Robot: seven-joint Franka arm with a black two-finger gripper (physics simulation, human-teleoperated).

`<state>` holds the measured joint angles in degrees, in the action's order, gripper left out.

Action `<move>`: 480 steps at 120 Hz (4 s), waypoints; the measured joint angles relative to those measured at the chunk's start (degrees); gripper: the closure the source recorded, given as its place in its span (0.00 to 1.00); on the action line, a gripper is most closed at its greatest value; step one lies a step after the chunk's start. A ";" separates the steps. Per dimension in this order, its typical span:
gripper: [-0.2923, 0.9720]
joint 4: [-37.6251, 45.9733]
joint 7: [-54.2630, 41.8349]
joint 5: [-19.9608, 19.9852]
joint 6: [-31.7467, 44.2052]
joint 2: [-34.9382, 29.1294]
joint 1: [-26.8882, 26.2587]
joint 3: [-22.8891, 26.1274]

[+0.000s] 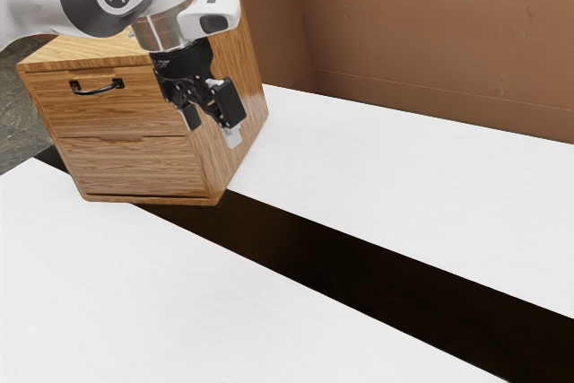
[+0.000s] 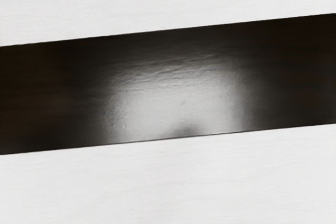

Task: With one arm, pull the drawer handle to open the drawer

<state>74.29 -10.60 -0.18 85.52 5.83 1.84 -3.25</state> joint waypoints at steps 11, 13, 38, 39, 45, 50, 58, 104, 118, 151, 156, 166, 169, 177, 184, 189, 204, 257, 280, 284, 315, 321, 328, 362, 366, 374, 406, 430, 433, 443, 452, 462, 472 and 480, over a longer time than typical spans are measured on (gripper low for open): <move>0.23 0.00 -0.17 0.45 0.03 0.06 0.25 -0.06; 0.23 0.00 -0.19 0.53 0.03 0.07 0.32 -0.06; 0.23 -9.40 -0.56 1.25 -1.83 -6.49 -0.25 -1.67; 0.23 -9.55 -0.61 1.27 -1.91 -6.72 -0.19 -1.69; 0.23 -10.16 -1.85 1.39 -2.14 -7.49 0.89 -1.22; 0.23 -10.34 -4.35 1.64 -1.84 -7.67 2.70 0.13; 0.23 -10.26 -9.85 1.85 -1.23 -7.63 5.44 3.09; 0.23 16.64 -32.05 2.00 -2.36 -28.30 -0.18 5.03; 0.23 30.88 -36.52 0.19 1.74 -43.86 -1.71 5.32; 0.23 31.35 -44.56 -4.75 4.34 -43.03 -19.00 -4.45; 0.23 31.33 -45.49 -5.51 4.44 -44.06 -22.91 -8.64; 0.23 30.83 -47.18 -7.26 4.60 -46.43 -31.71 -18.52; 0.23 30.09 -47.71 -7.85 4.59 -46.89 -34.41 -22.11; 0.23 27.20 -49.79 -8.74 4.54 -47.27 -38.58 -31.73; 0.23 24.82 -51.63 -9.26 4.59 -47.17 -39.78 -37.42; 0.23 23.15 -52.92 -9.66 4.66 -47.05 -40.70 -41.03; 0.23 18.11 -56.60 -13.45 4.72 -46.93 -47.86 -50.20; 0.23 0.98 -65.12 -31.17 4.79 -46.74 -70.81 -68.44; 0.23 -0.16 -67.39 -40.10 6.80 -46.39 -74.22 -69.72; 0.23 -0.17 -67.70 -41.88 7.21 -46.38 -75.41 -70.05; 0.23 0.64 -69.56 -46.74 8.95 -46.46 -77.05 -73.66; 0.23 0.48 -69.84 -47.05 9.16 -46.46 -77.07 -74.19; 0.23 0.20 -70.14 -47.33 9.39 -46.43 -77.07 -74.43; 0.23 -1.71 -71.24 -47.70 9.50 -45.75 -76.99 -73.39; 0.23 -1.82 -71.34 -47.74 9.41 -45.28 -76.73 -73.42; 0.23 -1.93 -71.52 -48.04 8.74 -44.29 -76.06 -73.44; 0.23 -3.49 -72.15 -48.95 5.06 -43.92 -73.82 -70.36; 0.23 -4.13 -72.48 -48.94 2.54 -44.92 -65.89 -64.79; 0.23 -4.26 -72.51 -48.98 2.45 -44.97 -65.64 -65.04; 0.23 -5.75 -72.61 -49.05 3.26 -45.04 -65.30 -67.21; 0.23 -6.46 -72.68 -49.05 5.23 -45.06 -65.33 -69.25; 0.23 -6.54 -72.74 -49.04 7.69 -45.15 -65.78 -70.23; 0.23 -6.33 -72.78 -49.03 9.71 -45.20 -67.10 -70.50; 0.23 -6.16 -72.80 -49.01 10.88 -45.21 -67.64 -70.64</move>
<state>68.13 -83.40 -49.18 96.40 -39.37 -65.79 -73.90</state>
